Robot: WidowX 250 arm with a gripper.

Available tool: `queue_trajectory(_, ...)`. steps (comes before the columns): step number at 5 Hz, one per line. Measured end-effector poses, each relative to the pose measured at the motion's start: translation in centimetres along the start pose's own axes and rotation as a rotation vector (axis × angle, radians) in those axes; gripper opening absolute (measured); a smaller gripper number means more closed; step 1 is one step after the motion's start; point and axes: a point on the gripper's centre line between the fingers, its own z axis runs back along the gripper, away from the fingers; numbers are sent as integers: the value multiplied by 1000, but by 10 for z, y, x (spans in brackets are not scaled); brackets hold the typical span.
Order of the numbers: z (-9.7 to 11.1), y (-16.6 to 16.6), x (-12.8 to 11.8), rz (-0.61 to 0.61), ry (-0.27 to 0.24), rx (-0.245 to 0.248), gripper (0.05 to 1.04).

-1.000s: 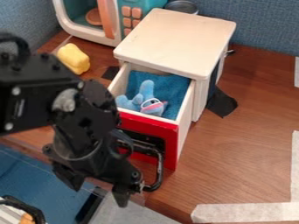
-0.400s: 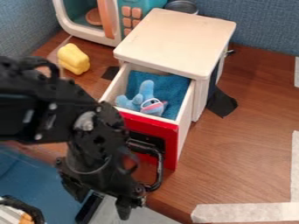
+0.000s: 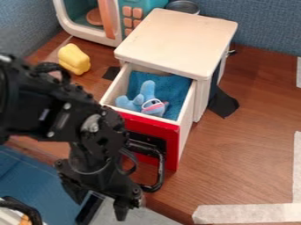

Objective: Close the drawer

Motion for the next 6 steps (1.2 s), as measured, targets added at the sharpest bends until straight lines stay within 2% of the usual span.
queue_trajectory(3,-4,2,16,15,11,1,999)
queue_trajectory(5,-11,1,24,17,44,17,999)
queue_trajectory(6,-9,-3,40,35,12,8,999)
